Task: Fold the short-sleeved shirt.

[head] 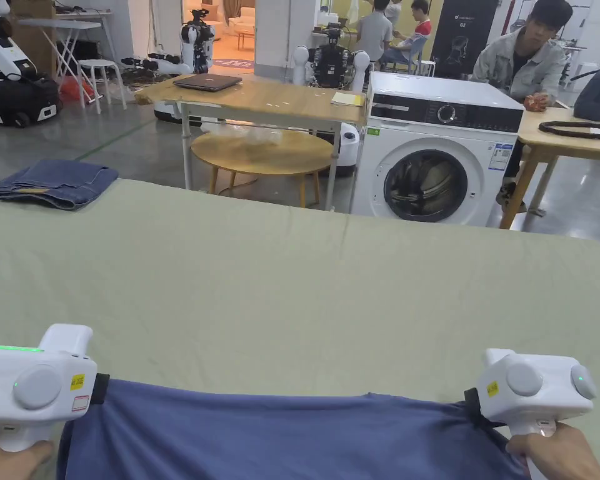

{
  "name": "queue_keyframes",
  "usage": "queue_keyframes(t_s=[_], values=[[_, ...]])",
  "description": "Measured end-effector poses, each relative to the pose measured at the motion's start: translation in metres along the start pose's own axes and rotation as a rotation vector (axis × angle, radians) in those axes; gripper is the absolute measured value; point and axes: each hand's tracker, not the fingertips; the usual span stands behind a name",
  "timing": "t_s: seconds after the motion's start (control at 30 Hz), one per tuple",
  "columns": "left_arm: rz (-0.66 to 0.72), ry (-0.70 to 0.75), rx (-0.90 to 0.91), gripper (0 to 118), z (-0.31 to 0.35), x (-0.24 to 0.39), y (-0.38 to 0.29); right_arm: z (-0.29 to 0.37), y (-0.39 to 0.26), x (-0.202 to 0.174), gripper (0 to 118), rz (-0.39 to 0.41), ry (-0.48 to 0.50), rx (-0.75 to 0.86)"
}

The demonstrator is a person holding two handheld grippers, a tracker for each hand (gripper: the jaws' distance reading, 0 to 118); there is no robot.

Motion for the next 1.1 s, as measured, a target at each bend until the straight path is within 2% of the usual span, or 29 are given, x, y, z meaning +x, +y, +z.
queue_keyframes(t_s=[0.1,0.17,0.4,0.5,0.77,1.1], values=[[0.003,-0.012,0.033,0,0.013,-0.003,0.006,0.037,-0.003,-0.001,1,-0.068,-0.004,0.115],[0.005,-0.022,0.065,0,0.025,-0.004,0.011,0.056,0.002,0.010,1,-0.080,-0.025,0.186],[-0.006,-0.051,0.221,0,0.094,-0.001,0.048,0.182,-0.005,0.011,1,-0.062,-0.097,0.490],[0.001,-0.082,0.305,0,0.129,-0.002,0.073,0.225,0.008,0.027,1,-0.082,-0.120,0.596],[-0.057,-0.074,0.467,0,0.210,0.014,0.147,0.323,0.051,0.043,1,-0.113,-0.168,0.778],[-0.101,-0.017,0.584,0,0.261,0.030,0.251,0.387,0.134,0.048,1,-0.097,-0.249,0.892]])
